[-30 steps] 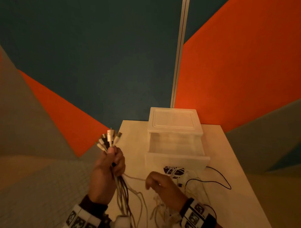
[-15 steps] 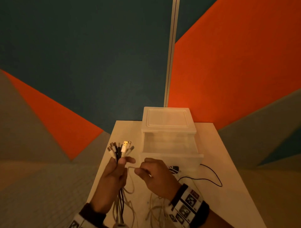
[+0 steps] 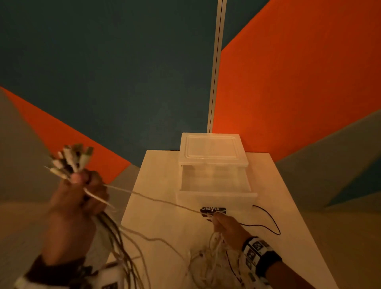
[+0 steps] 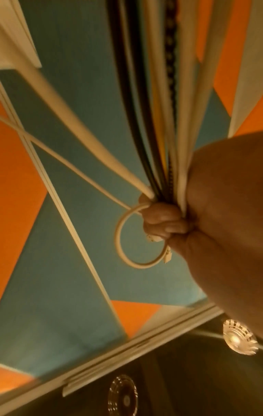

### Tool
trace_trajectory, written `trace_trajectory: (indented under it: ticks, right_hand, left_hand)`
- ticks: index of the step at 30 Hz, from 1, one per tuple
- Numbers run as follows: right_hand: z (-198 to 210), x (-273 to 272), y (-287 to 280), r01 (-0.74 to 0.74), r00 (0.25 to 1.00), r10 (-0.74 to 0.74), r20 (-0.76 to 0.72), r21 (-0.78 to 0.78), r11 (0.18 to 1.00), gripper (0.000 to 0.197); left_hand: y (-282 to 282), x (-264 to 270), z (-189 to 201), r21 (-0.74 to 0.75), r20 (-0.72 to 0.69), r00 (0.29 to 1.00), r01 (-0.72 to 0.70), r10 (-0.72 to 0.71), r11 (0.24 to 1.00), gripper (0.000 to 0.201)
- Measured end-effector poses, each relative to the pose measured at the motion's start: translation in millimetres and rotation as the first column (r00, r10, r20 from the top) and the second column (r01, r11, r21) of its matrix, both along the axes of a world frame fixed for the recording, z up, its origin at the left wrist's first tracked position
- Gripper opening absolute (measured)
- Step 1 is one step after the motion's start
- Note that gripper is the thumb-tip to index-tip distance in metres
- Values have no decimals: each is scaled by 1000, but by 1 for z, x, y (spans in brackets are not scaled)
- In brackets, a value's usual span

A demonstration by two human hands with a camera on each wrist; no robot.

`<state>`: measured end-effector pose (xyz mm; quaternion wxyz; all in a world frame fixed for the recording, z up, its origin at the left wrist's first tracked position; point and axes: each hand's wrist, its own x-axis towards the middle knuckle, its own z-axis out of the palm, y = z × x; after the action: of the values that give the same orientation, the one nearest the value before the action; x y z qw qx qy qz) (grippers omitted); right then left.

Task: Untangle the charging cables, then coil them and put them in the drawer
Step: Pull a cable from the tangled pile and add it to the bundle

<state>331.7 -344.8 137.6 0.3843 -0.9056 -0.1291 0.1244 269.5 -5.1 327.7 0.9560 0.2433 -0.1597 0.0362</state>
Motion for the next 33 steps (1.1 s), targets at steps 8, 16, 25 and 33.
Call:
trace_trajectory:
  ticks: [8, 16, 25, 33]
  right_hand:
    - [15, 5, 13, 103, 995, -102, -19, 25, 994, 23]
    - [83, -20, 56, -204, 909, 181, 374, 22, 979, 16]
    - [73, -29, 66, -257, 938, 225, 266, 96, 961, 22]
    - [-1, -15, 7, -115, 993, 114, -38, -36, 993, 33]
  left_hand:
    - [-52, -9, -32, 727, -134, 866, -245, 482, 642, 24]
    - [-122, 1, -69, 767, -267, 882, -50, 388, 640, 23]
    - [-134, -1, -54, 756, -147, 897, -170, 418, 632, 37]
    - [-50, 4, -3, 502, 21, 894, -396, 447, 769, 12]
